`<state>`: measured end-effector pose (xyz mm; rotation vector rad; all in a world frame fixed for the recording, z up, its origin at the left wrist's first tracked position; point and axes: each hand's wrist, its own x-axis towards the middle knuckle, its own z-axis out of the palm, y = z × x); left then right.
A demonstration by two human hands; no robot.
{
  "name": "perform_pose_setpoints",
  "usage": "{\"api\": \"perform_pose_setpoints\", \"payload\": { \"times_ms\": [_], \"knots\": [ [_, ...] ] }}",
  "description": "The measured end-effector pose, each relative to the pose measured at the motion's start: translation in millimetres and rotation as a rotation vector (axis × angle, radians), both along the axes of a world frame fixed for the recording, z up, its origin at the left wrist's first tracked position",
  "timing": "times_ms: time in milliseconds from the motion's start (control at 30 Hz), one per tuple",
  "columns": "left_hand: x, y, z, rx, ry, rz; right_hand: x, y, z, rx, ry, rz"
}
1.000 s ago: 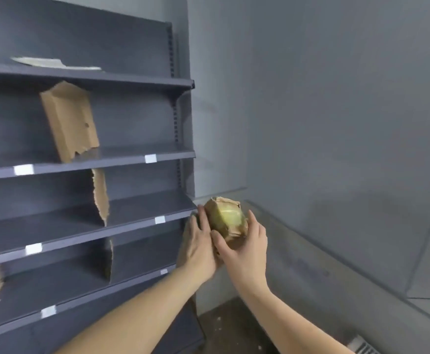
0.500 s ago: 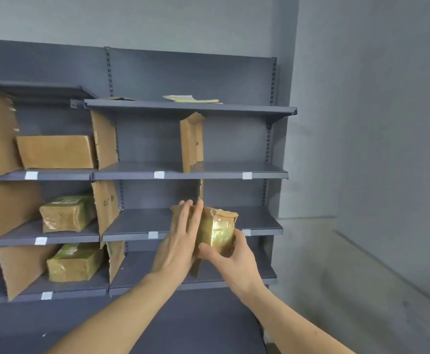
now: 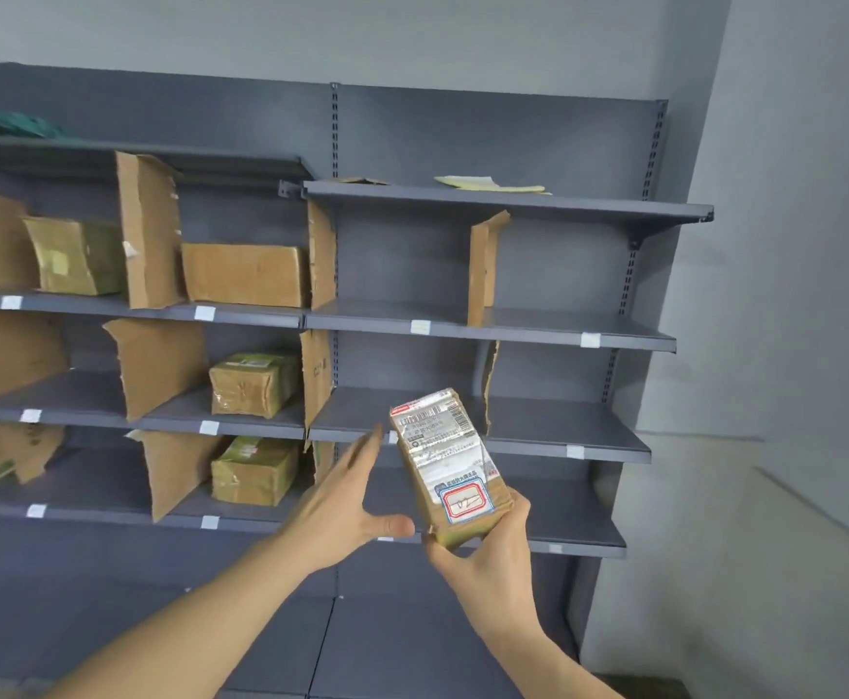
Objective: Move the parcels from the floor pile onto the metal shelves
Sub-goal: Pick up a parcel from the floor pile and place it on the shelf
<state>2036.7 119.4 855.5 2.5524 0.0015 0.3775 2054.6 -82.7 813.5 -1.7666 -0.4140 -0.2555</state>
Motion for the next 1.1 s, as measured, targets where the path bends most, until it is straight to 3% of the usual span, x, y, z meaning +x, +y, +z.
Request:
{"api": "perform_pose_setpoints", "payload": {
  "times_ms": [167, 300, 733, 1100],
  "knots": [
    [-17.4, 1.1, -9.2, -0.105, -0.069, -0.063, -10.3, 22.3, -13.8, -0.031, -0.001, -0.005],
    [-30.3, -0.1, 2.0, -0.067, -0.062, -0.080, -9.7, 34.6, -8.5, -0.085, -0.006, -0.012],
    [-23.5, 11.7, 2.0, -0.139, -0.081, 0.009, -2.1, 52.4, -1.9, -0.183, -0.028, 0.061],
    [-15.8, 20.2, -6.5, -0.202, 0.151, -0.014, 19.9, 44.8, -0.2, -0.333, -0.129, 0.312]
  ]
}}
